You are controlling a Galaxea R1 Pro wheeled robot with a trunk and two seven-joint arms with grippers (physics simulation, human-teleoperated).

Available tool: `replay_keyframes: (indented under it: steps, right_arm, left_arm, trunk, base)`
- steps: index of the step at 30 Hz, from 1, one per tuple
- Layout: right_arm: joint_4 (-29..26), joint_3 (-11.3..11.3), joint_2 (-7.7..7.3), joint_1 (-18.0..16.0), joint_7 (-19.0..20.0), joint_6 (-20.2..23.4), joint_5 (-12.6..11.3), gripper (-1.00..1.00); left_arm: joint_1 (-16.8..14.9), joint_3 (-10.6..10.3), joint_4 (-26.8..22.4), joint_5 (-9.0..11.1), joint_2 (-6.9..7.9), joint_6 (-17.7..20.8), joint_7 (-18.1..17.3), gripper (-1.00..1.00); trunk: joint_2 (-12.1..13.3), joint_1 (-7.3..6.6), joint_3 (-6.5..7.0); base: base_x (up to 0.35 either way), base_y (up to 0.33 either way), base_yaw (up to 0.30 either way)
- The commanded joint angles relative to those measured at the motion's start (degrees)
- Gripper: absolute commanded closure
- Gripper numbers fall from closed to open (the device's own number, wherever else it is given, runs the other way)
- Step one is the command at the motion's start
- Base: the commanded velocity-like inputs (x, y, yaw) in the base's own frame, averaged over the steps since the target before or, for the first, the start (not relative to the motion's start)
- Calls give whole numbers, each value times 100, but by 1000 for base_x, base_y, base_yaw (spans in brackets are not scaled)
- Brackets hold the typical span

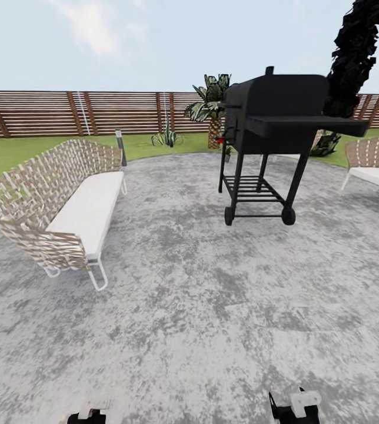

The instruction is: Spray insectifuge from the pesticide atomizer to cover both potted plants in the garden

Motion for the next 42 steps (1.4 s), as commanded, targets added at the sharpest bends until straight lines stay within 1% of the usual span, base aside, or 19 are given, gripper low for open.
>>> replay_keyframes:
  steps: [1, 42]
  right_arm:
    - [7, -26, 1, -4, -34, -15, 62, -100]
    - [-2, -33, 2, -4, -42, -15, 61, -100]
  left_arm:
    - [-3, -4, 5, 14, 2, -18, -22, 100]
    - [-2, -4, 5, 14, 2, -18, -22, 100]
  trunk:
    - [-2, 3, -5]
    - [-2, 3, -5]
  base:
    - [339, 0, 0]
    - [339, 0, 0]
